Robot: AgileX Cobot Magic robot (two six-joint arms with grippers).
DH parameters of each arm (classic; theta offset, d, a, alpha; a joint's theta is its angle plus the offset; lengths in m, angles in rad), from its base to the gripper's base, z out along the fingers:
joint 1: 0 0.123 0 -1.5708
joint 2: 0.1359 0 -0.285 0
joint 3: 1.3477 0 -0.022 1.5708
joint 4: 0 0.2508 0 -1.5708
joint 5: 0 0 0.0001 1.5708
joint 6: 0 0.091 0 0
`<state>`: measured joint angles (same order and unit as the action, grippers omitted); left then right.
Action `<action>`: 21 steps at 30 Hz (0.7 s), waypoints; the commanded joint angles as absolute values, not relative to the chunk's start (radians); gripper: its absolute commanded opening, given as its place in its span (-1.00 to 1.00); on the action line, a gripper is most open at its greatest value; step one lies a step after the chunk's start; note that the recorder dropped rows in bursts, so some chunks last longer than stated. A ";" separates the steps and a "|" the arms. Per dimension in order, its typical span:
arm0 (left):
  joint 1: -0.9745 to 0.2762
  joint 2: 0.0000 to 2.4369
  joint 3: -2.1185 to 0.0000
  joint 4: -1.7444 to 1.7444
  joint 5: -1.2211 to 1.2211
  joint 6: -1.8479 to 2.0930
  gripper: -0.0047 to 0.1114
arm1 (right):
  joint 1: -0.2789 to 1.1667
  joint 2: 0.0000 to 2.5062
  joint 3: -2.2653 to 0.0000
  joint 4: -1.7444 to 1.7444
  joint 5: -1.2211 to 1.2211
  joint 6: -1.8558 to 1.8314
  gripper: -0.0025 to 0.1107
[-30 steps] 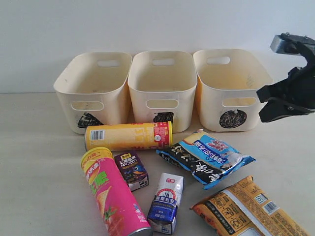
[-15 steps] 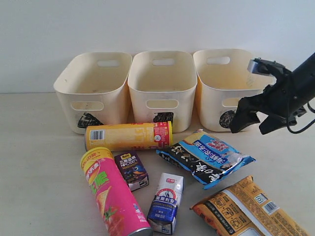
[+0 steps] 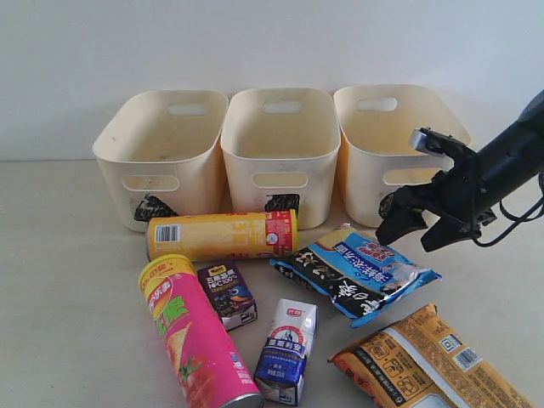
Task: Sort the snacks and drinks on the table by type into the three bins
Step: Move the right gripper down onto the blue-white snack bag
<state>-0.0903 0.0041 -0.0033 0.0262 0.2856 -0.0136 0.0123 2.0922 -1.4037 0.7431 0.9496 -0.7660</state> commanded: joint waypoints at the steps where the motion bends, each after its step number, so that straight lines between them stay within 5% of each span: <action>1: -0.089 0.000 0.000 0.018 0.279 -0.013 -0.82 | 0.011 2.119 -1.416 0.779 0.943 -0.796 0.45; 21: -0.089 0.000 0.000 0.018 0.277 -0.013 -0.82 | 0.090 2.126 -1.421 0.742 0.886 -0.848 0.45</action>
<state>-0.0903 0.0041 -0.0033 0.0262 0.2856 -0.0136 0.0894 2.1531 -1.4262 0.7803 0.8835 -0.8400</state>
